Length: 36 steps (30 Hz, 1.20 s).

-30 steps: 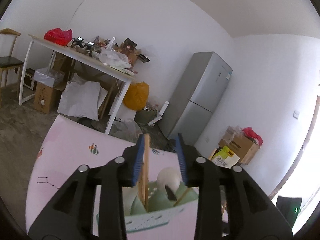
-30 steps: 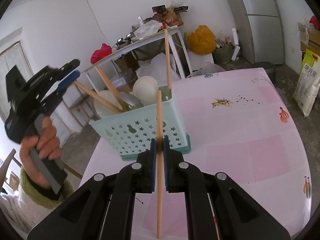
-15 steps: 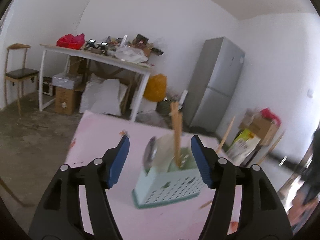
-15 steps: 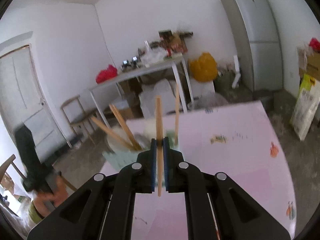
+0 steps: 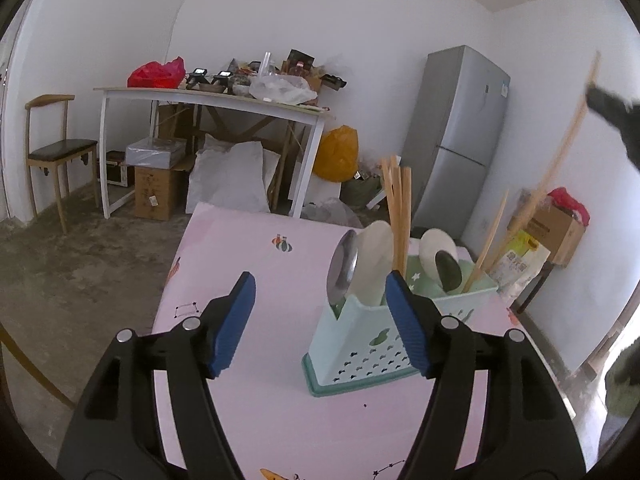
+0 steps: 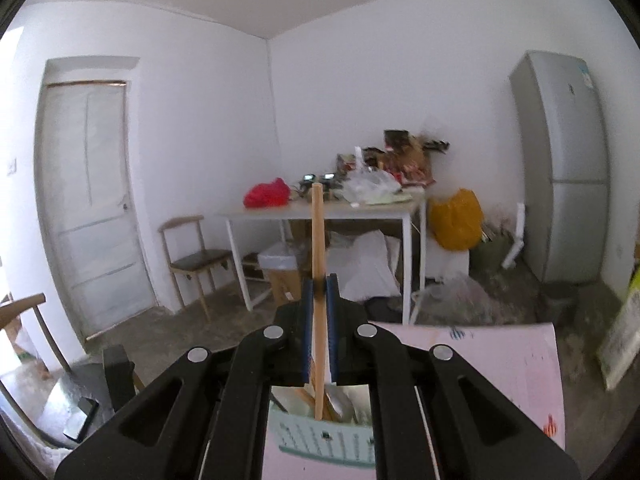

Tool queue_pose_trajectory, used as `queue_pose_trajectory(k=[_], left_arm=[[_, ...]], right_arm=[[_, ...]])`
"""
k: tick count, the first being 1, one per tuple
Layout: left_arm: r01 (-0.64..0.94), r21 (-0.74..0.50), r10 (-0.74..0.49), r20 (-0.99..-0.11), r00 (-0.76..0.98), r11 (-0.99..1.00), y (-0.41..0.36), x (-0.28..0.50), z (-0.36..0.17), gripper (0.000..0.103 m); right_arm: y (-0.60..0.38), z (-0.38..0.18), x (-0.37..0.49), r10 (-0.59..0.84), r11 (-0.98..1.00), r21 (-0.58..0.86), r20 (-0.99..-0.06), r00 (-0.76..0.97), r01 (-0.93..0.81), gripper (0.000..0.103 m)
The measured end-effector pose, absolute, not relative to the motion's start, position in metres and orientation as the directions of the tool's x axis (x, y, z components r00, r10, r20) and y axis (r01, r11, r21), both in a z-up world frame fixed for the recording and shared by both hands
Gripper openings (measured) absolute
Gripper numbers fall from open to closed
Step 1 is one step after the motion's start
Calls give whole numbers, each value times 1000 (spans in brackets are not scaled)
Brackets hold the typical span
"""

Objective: Organize utensils
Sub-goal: 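Lower the held chopstick into the green holder with the right tool, then open the right tool and release the chopstick into the holder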

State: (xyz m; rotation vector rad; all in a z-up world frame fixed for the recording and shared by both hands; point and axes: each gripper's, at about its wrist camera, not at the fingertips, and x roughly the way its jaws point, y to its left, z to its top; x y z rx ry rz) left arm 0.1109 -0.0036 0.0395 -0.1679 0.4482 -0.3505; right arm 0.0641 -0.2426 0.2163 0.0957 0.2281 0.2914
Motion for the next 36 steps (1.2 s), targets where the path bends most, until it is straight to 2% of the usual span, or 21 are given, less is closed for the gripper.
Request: queue_pose_trajectory(k=[5, 12, 15, 19, 21, 23, 29, 33, 36], left_arm=[[301, -226, -370, -411, 833, 927, -6, 111, 34, 66], [306, -215, -372, -435, 820, 927, -8, 114, 27, 68], [308, -216, -375, -452, 809, 926, -8, 116, 23, 68], [313, -208, -375, -466, 801, 927, -8, 117, 19, 69], [315, -206, -376, -472, 798, 927, -8, 117, 17, 69], [317, -204, -377, -476, 795, 926, -9, 117, 15, 69], [329, -207, -389, -488, 781, 921, -12, 119, 11, 69], [356, -222, -420, -495, 761, 908, -15, 121, 8, 70], [385, -240, -453, -493, 742, 891, -18, 122, 6, 70]], right_arm=[[-224, 210, 87, 303, 953, 62, -229, 925, -297, 7], [-199, 173, 98, 271, 945, -101, -289, 918, -310, 7], [-185, 143, 101, 217, 924, -224, -359, 908, -310, 7], [-180, 117, 99, 170, 911, -273, -438, 883, -311, 8], [-189, 114, 95, 174, 922, -237, -455, 873, -307, 18], [-201, 116, 88, 174, 938, -196, -446, 878, -285, 40], [-254, 117, 65, 231, 971, 47, -406, 884, -233, 52], [-300, 89, 68, 327, 925, 324, -420, 847, -196, 53], [-335, 56, 77, 428, 819, 550, -393, 814, -165, 55]])
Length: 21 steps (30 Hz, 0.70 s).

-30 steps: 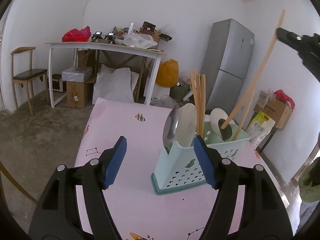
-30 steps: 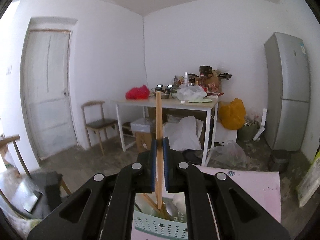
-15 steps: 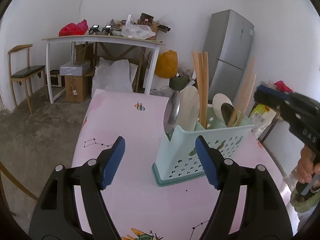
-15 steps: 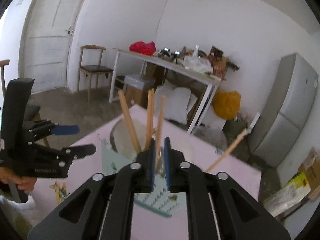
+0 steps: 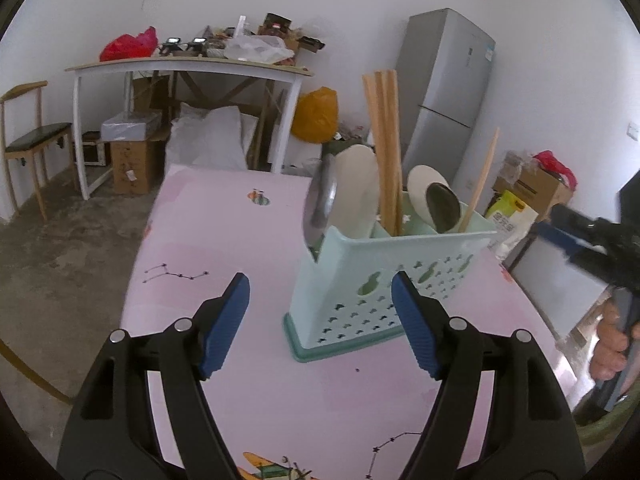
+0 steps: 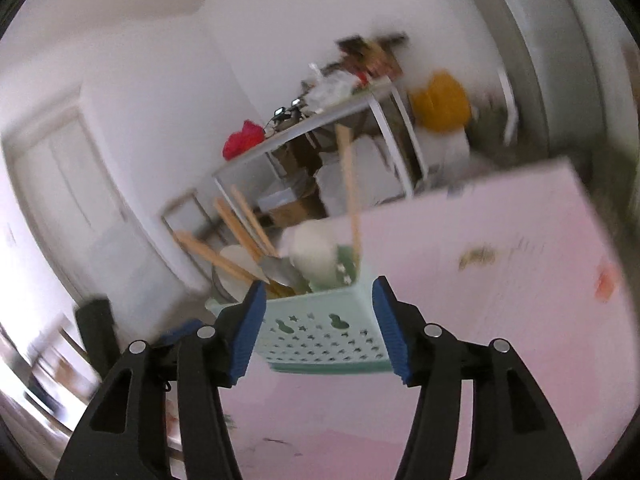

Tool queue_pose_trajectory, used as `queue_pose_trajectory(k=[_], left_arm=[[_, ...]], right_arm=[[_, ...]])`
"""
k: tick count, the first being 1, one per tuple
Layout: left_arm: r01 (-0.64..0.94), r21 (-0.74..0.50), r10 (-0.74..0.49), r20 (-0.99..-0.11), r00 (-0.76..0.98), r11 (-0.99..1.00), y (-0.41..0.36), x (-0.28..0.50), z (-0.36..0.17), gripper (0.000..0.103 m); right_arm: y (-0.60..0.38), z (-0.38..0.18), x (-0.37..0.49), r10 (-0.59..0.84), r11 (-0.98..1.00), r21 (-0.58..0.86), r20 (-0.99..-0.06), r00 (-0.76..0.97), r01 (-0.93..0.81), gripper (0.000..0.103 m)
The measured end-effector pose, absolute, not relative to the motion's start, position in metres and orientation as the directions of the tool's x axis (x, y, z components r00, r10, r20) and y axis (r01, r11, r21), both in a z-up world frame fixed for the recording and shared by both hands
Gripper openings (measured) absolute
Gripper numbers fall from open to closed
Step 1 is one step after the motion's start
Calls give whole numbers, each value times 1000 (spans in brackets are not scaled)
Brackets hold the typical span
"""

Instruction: Organize utensils

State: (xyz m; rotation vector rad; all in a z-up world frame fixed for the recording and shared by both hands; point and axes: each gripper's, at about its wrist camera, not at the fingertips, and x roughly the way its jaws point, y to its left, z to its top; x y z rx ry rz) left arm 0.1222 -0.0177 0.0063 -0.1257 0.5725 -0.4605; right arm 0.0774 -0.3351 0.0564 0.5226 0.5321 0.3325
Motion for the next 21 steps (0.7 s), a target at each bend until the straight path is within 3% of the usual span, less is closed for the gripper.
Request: queue_pose_trajectory(k=[6, 21], left_arm=[[415, -274, -497, -500, 709, 868, -27, 131, 1, 70], [443, -376, -581, -515, 631, 814, -38, 152, -10, 70]], right_arm=[[-346, 18, 112, 551, 679, 715, -347, 759, -166, 60], [-322, 7, 144, 606, 663, 726, -376, 701, -183, 66]])
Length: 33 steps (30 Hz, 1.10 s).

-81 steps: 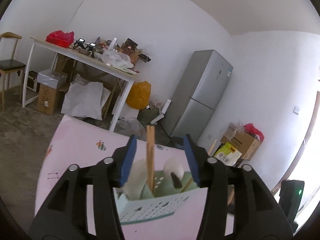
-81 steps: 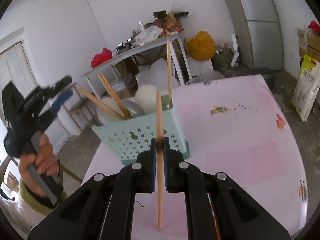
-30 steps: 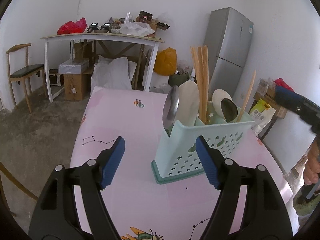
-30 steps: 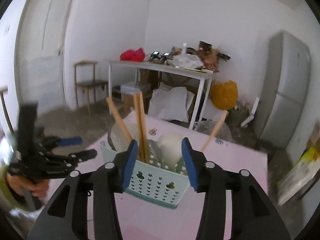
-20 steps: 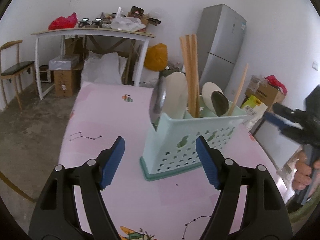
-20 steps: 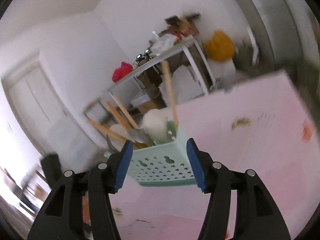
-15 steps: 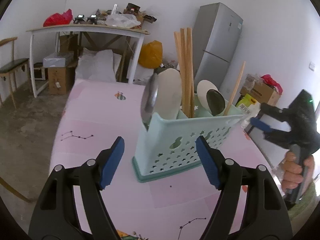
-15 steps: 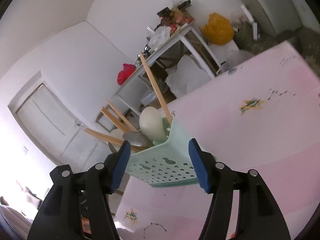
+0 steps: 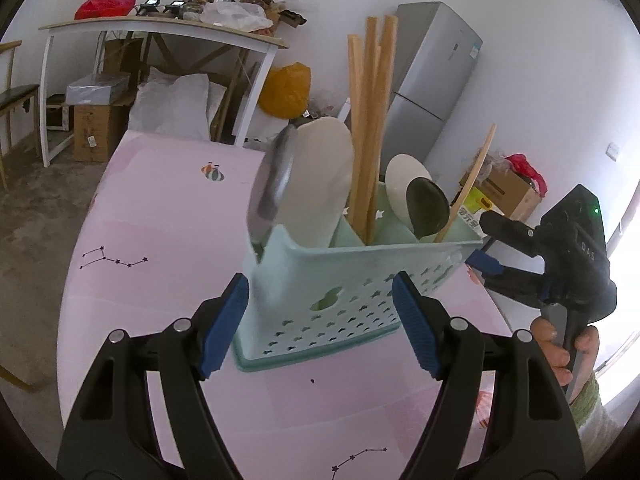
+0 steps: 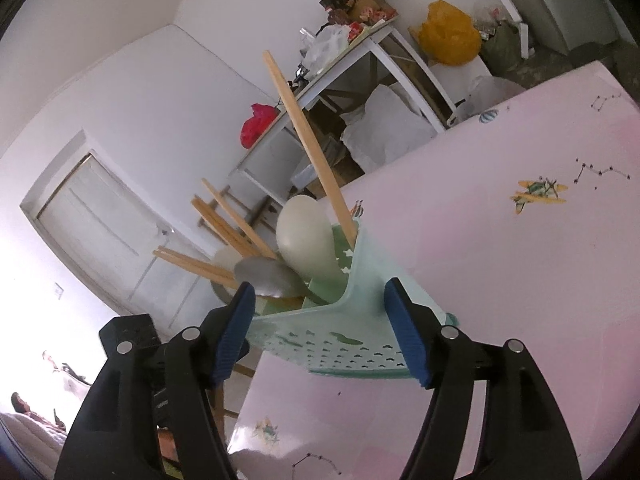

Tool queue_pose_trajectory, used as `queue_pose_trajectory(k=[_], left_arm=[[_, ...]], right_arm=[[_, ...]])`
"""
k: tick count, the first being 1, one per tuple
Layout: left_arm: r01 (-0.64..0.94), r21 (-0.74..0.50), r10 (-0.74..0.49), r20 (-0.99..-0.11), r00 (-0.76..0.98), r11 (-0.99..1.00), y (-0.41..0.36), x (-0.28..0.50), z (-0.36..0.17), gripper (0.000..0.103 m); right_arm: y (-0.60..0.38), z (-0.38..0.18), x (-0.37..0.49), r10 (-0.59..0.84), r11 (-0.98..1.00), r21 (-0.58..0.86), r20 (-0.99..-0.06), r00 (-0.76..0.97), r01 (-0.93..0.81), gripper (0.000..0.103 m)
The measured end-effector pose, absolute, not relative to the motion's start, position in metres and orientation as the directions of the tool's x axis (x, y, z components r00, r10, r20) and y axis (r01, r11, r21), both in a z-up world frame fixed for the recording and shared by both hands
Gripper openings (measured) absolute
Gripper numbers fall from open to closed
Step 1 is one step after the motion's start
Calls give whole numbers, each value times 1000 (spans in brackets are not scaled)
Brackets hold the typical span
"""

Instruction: Organize utensils

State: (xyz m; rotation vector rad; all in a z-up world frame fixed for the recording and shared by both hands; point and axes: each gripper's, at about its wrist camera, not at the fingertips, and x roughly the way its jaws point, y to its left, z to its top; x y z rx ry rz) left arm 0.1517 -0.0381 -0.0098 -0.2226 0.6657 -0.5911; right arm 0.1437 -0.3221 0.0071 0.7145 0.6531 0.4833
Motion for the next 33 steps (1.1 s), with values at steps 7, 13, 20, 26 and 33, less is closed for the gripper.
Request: queue_pose_trajectory(k=[7, 13, 20, 26, 33], left_arm=[[432, -367, -567, -521, 638, 824, -35, 154, -9, 70], [423, -357, -553, -524, 647, 833, -31, 150, -8, 71], [409, -367, -549, -532, 645, 835, -29, 147, -6, 73], [411, -363, -548, -533, 644, 836, -30, 143, -5, 74], [392, -319, -505, -560, 657, 863, -30, 130, 1, 78]], right_arm=[[-316, 11, 132, 605, 666, 728, -397, 690, -166, 66], [-310, 13, 128, 606, 666, 728, -399, 688, -165, 67], [-309, 13, 130, 614, 663, 729, -402, 679, -168, 67], [-309, 14, 132, 612, 665, 728, -402, 681, -168, 67], [-310, 16, 120, 580, 701, 693, -419, 699, -166, 67]])
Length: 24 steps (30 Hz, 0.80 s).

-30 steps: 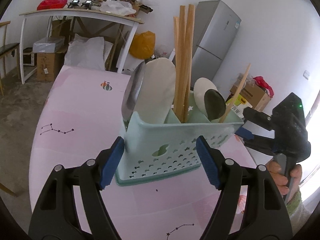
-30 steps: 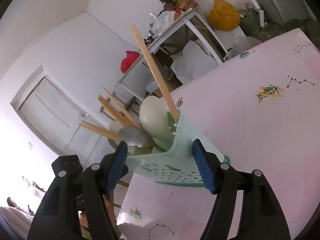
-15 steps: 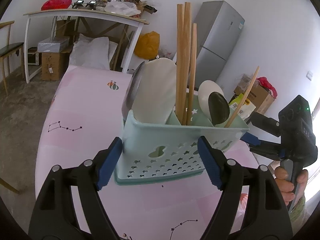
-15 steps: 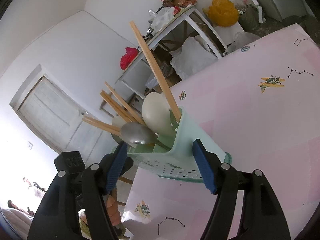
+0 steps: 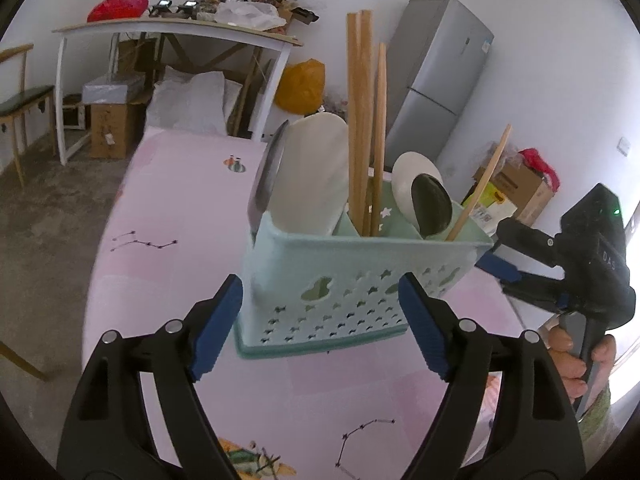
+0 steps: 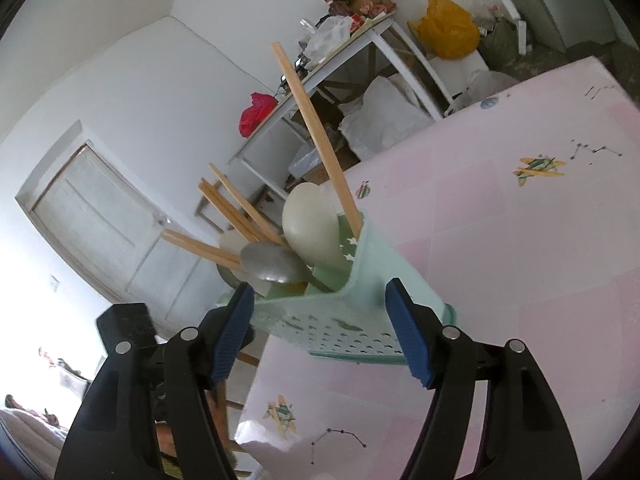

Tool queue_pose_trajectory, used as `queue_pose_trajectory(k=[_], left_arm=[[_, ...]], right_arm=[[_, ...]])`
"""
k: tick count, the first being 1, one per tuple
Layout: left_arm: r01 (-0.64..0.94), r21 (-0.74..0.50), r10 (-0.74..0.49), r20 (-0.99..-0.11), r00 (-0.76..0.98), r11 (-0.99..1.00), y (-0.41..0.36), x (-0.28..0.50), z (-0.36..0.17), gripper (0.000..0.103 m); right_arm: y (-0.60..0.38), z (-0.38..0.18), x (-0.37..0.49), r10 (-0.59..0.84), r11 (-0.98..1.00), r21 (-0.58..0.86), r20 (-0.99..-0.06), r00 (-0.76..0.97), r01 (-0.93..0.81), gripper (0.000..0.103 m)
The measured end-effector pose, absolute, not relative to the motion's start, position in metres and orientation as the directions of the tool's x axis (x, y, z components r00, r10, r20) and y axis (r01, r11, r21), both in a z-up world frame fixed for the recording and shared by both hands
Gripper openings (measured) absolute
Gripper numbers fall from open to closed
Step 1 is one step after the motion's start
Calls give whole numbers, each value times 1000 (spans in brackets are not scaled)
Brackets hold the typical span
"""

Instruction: Organize utensils

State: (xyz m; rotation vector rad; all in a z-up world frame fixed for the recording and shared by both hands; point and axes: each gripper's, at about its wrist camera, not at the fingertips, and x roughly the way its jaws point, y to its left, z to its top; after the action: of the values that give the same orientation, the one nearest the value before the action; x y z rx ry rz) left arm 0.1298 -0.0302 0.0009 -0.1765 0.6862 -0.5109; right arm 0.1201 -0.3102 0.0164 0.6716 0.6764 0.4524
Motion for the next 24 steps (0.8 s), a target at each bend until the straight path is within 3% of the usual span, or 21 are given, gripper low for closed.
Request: queue_pose_trajectory(k=[6, 10, 16, 18, 24], left_arm=[[348, -236, -418, -597, 684, 907, -28, 106, 10, 89], [287, -189, -341, -623, 704, 939, -28, 96, 15, 94], [219, -88, -223, -646, 730, 972, -35, 86, 14, 94], [190, -52, -178, -648, 741, 980, -37, 83, 13, 95], [102, 39, -53, -648, 760, 994, -38, 80, 16, 94]], right_arm=[[-307, 30, 89, 493, 789, 591, -445, 747, -168, 67], [-293, 45, 64, 363, 885, 447, -487, 795, -130, 76], [-263, 43, 43, 110, 984, 176, -556, 824, -12, 94], [-254, 30, 42, 35, 996, 88, -581, 813, 19, 95], [-255, 19, 41, -50, 993, 59, -608, 793, 107, 96]])
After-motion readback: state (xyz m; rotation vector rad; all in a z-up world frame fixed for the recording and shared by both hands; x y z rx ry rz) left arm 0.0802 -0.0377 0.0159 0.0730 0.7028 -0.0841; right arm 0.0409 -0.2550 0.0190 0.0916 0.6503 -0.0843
